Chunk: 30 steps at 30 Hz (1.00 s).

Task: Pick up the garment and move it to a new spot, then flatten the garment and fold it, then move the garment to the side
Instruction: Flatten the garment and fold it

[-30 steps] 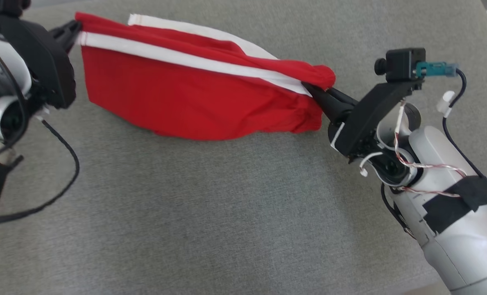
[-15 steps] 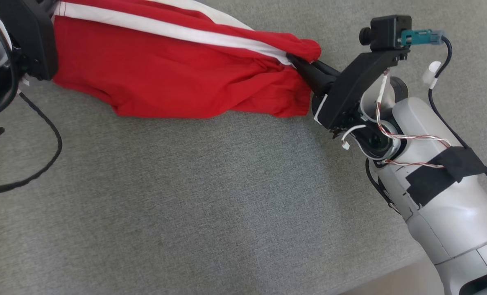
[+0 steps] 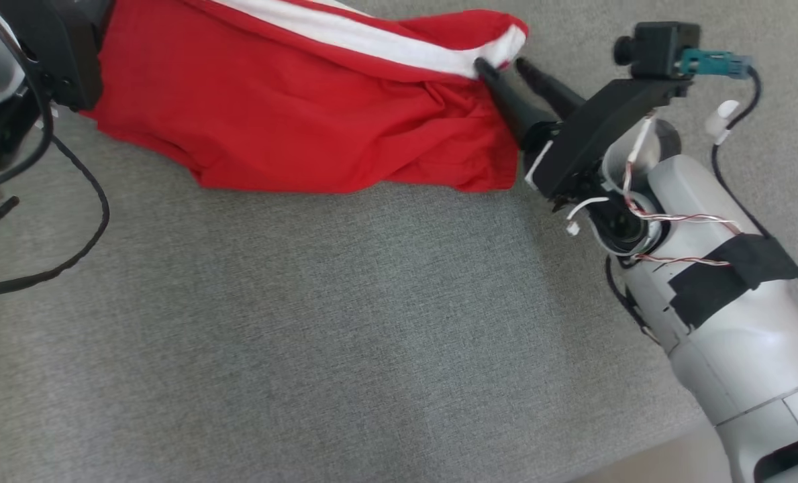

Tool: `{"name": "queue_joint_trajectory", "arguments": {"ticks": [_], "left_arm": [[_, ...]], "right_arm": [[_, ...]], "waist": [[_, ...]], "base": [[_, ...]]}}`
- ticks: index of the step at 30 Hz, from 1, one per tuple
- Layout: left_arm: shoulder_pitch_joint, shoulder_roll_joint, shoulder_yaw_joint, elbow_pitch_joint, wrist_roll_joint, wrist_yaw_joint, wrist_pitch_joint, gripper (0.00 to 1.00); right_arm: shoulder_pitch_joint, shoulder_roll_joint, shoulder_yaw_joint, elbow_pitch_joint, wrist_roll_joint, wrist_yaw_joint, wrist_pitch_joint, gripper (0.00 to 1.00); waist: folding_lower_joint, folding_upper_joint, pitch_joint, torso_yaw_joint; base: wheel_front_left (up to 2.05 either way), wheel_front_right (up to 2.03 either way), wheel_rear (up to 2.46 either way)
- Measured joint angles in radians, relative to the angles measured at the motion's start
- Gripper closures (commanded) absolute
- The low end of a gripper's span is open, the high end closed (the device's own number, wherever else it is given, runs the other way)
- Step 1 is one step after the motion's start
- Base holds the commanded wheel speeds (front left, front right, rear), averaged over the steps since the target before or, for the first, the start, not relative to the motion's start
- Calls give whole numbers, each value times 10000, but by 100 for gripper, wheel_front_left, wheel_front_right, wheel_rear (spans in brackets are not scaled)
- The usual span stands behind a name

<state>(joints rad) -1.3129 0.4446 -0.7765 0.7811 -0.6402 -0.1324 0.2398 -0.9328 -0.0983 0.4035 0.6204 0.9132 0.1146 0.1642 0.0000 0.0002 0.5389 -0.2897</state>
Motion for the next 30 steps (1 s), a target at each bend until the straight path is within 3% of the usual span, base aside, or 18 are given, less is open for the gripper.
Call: {"name": "queue_joint_trajectory", "arguments": {"ticks": [6,16,30], "left_arm": [[405,-173,4,146,-322,0,-953,0],[2552,-228,90,-13,-1049,0,-2309,0],[4257,-951,-65,-209,-1799,0,-2938,0]], "right_arm": [[115,-476,-25,4,-182,13,-612,0],[1824,-775,238,-119,-516,84,-1388,0],[2490,-817,508,-153,-721,77,-1659,0]], "waist": [[-1,-1,-379,159],[-2,-3,-1369,514],[-1,-2,-1732,884]], "base": [[0,0,0],[0,0,0],[0,0,0]]}}
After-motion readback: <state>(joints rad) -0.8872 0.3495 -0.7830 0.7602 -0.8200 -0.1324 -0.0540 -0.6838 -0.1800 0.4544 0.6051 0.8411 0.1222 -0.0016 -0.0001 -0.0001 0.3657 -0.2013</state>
